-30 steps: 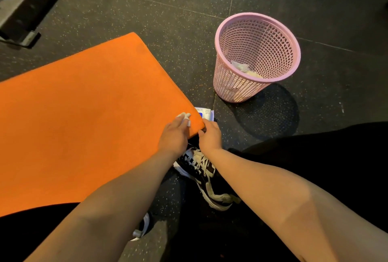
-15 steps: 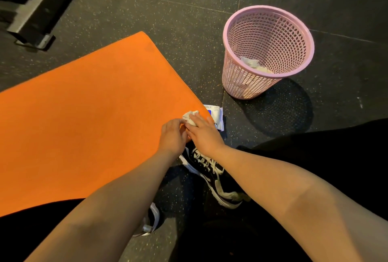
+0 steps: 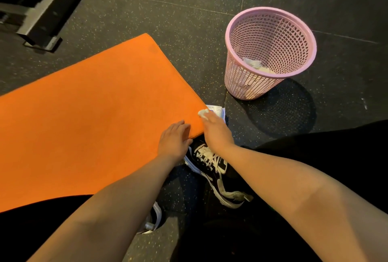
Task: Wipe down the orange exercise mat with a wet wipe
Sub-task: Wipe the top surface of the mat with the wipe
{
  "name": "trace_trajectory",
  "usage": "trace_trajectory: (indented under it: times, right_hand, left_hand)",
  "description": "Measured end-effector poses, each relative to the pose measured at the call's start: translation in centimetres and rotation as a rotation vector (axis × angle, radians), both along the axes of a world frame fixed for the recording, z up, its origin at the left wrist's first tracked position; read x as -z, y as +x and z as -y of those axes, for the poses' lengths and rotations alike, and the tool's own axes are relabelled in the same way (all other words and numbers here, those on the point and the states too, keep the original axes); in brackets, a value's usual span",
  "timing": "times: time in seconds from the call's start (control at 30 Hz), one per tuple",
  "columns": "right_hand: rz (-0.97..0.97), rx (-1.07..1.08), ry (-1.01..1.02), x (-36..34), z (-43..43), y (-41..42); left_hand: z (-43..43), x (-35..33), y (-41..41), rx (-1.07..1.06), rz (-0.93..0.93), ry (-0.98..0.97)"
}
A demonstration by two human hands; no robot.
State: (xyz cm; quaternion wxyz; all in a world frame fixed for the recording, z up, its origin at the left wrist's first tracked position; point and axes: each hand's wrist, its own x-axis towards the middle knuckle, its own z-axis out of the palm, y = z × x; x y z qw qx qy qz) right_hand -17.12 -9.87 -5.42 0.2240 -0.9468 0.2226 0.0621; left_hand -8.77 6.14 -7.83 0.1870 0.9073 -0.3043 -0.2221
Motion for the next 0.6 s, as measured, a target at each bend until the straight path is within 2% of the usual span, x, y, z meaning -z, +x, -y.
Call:
trace_trajectory:
  times: [0.1,0.23,0.3,0.5,0.6]
  right_hand:
    - [0.001,0.098,0.067,-0.4,-1.3,0.6]
    - [0.032,-0.12,0.139,-0.9,-3.6,0.3]
    - [0.01,-0.14,0.135,-1.2,-2.7,0.4]
    - [-0.046,0.042,0.157,-2.1,-1.6,0.5]
    - [0.002,0.013,0.173,-2.4,-3.5,0.1]
  left_hand:
    - [0.2,-0.6,-0.2,-0.037,-0.029,-0.022]
    - [0.2,-1.5,-0.4,-0.109,-0.032,-0.098]
    - [0.2,-1.9,-0.4,-0.139,-0.046,-0.101]
    - [0.6,-3.3,-0.4,-0.206,-0.119,-0.089]
    - [0.5,-3.8,-1.4,-0.24,-0.121,-0.115]
